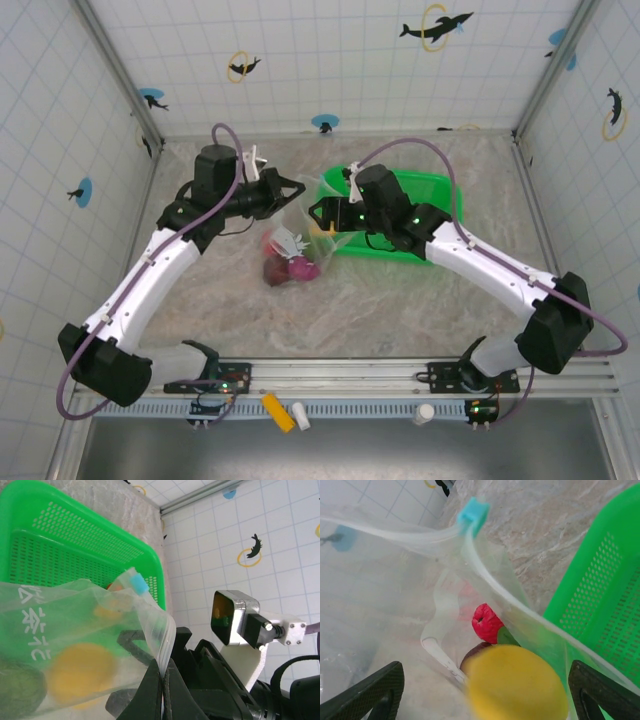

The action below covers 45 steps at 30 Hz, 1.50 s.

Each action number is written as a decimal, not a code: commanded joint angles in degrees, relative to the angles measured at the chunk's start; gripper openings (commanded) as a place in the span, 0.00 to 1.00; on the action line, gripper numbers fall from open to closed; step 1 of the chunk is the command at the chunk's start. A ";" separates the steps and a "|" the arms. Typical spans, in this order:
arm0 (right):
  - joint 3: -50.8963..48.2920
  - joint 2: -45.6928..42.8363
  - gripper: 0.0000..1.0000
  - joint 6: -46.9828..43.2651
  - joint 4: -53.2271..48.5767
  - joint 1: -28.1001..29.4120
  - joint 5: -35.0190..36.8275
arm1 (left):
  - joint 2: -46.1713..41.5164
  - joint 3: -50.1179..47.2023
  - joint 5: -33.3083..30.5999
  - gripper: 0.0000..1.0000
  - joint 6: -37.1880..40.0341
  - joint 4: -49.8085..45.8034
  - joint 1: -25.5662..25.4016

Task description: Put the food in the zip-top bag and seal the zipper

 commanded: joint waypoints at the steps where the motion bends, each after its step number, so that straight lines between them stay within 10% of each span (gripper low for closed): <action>1: 3.00 -0.86 0.89 -1.56 -0.26 0.46 3.08 | -1.02 -0.36 1.72 0.00 -0.51 2.40 0.40; 17: 9.21 -4.29 0.85 -7.64 -4.67 -1.54 3.46 | -1.72 -0.60 -0.80 0.00 2.78 -0.73 0.47; 29: -0.69 -10.59 0.81 -5.39 -15.45 -16.83 7.43 | -2.91 -0.53 1.96 0.00 5.78 -0.34 0.38; 45: -1.59 11.05 0.84 1.98 -22.68 -19.09 16.23 | -4.01 -6.12 3.54 0.00 6.75 3.32 0.41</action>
